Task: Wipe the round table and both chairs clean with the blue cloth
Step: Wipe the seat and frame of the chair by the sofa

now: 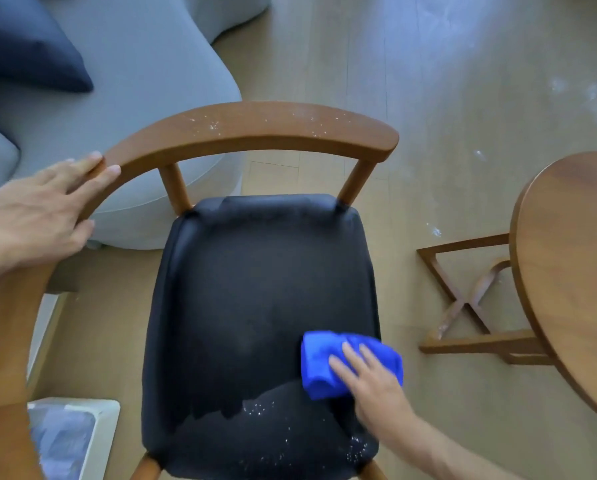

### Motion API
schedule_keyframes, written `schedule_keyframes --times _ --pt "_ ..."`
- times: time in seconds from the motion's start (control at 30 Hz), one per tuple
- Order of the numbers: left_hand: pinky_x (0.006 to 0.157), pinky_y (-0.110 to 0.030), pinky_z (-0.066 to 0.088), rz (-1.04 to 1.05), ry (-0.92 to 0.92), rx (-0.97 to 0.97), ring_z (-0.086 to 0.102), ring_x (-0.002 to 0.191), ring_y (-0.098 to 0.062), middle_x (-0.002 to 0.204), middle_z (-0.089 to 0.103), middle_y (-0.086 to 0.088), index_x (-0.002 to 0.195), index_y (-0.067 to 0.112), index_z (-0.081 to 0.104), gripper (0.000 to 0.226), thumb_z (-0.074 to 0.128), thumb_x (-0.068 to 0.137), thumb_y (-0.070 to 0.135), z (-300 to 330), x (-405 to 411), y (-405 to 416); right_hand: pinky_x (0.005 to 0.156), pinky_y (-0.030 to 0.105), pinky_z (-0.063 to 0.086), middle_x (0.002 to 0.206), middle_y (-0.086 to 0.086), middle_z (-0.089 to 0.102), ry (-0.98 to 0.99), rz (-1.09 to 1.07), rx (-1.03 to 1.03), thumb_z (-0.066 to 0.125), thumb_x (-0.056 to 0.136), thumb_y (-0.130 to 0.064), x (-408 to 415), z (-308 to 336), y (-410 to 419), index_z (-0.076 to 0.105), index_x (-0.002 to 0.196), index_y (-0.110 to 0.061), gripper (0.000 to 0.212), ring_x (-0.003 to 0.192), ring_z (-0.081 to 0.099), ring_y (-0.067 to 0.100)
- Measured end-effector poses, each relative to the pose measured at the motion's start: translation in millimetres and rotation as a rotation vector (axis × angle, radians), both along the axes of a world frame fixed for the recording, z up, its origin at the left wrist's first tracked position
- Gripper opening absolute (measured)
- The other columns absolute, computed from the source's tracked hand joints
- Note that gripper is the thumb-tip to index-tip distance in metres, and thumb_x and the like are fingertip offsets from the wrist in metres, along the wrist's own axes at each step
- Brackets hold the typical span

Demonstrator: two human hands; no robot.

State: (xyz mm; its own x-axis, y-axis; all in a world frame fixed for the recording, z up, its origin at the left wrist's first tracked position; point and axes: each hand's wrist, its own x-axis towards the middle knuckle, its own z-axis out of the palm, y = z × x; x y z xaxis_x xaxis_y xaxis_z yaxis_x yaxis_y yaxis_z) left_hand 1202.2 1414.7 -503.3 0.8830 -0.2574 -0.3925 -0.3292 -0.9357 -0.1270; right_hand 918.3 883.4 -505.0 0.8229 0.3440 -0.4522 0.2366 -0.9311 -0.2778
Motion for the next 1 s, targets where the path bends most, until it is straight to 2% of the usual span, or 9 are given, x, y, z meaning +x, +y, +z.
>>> schedule_keyframes --times 0.07,0.13,0.2,0.3,0.5,0.7,0.83,0.9,1.0 --pt "0.118 -0.040 -0.006 -0.025 -0.106 0.013 -0.011 0.145 -0.006 0.162 -0.004 0.008 0.153 0.040 0.008 0.095 0.052 0.069 0.052 23.4 -8.0 -21.9 0.057 0.017 0.054 0.109 -0.007 0.071 0.197 0.103 -0.030 0.088 0.027 -0.027 -31.6 24.1 1.5 0.074 0.094 -0.040 0.070 0.087 0.072 0.013" --pt "0.111 -0.054 0.025 -0.006 -0.074 0.006 -0.017 0.142 -0.002 0.162 -0.009 0.009 0.153 0.038 0.005 0.090 0.044 0.073 0.052 46.5 -20.2 -43.5 0.083 0.017 0.049 0.132 -0.011 0.057 0.498 0.049 -0.025 0.070 0.070 -0.031 -33.2 36.4 -1.7 0.061 0.118 -0.045 0.051 0.112 0.061 0.011" --pt "0.104 -0.054 0.038 -0.058 -0.076 -0.009 -0.002 0.147 -0.009 0.159 -0.017 0.011 0.153 0.036 0.000 0.085 0.035 0.077 0.049 64.3 -30.2 -58.0 0.097 0.020 0.040 0.137 -0.011 0.052 0.387 0.030 0.039 0.046 0.081 -0.012 -7.3 35.6 -10.7 0.055 0.128 -0.039 0.054 0.124 0.051 0.016" --pt "0.107 -0.052 0.036 -0.069 -0.152 -0.019 0.024 0.144 -0.029 0.162 -0.003 0.006 0.153 0.032 -0.004 0.082 0.043 0.087 0.036 87.6 -41.7 -80.8 0.102 0.024 0.039 0.135 -0.006 0.056 0.090 -0.163 0.073 0.045 0.078 -0.001 81.0 35.6 -0.5 0.060 0.128 -0.029 0.059 0.123 0.053 0.020" --pt "0.119 -0.045 0.020 -0.006 -0.132 -0.040 0.006 0.149 -0.021 0.162 -0.007 0.003 0.152 0.033 -0.007 0.073 0.038 0.096 0.029 102.6 -40.7 -90.7 0.087 0.040 0.046 0.134 0.008 0.046 -0.236 -0.240 -0.120 0.046 0.084 0.004 235.4 10.1 69.9 0.043 0.138 -0.017 0.059 0.114 0.048 0.035" --pt "0.117 -0.046 0.025 0.012 -0.140 -0.043 0.005 0.149 -0.020 0.162 -0.008 0.007 0.152 0.036 -0.008 0.072 0.037 0.096 0.029 102.5 -42.9 -88.8 0.091 0.039 0.047 0.149 0.016 0.033 -0.123 -0.025 -0.204 0.058 0.080 -0.005 92.2 -10.1 116.0 0.036 0.143 -0.013 0.067 0.129 0.040 0.035" --pt "0.115 -0.044 0.026 0.015 -0.123 -0.016 0.007 0.149 -0.021 0.162 -0.008 0.003 0.152 0.032 -0.007 0.071 0.037 0.096 0.028 105.3 -48.2 -96.1 0.042 0.022 0.050 0.088 0.000 0.075 0.200 0.356 -0.198 0.089 0.021 -0.041 -34.2 21.3 119.4 0.077 0.079 -0.033 0.060 0.067 0.071 0.020" --pt "0.114 -0.043 0.025 0.030 -0.113 -0.019 0.005 0.149 -0.021 0.162 -0.008 0.003 0.153 0.031 -0.007 0.071 0.036 0.096 0.026 109.2 -49.7 -97.4 0.045 0.020 0.048 0.082 -0.008 0.072 0.298 0.478 -0.233 0.086 0.038 -0.043 -40.2 34.0 122.1 0.073 0.074 -0.037 0.039 0.061 0.068 0.016" --pt "0.115 -0.044 0.024 0.042 -0.116 -0.035 0.004 0.149 -0.021 0.162 -0.007 0.002 0.153 0.031 -0.005 0.071 0.037 0.096 0.025 114.4 -48.7 -98.2 0.083 0.033 0.045 0.118 0.002 0.059 0.409 0.484 -0.120 0.057 0.077 -0.012 5.1 40.9 120.8 0.060 0.115 -0.028 0.041 0.104 0.060 0.029"
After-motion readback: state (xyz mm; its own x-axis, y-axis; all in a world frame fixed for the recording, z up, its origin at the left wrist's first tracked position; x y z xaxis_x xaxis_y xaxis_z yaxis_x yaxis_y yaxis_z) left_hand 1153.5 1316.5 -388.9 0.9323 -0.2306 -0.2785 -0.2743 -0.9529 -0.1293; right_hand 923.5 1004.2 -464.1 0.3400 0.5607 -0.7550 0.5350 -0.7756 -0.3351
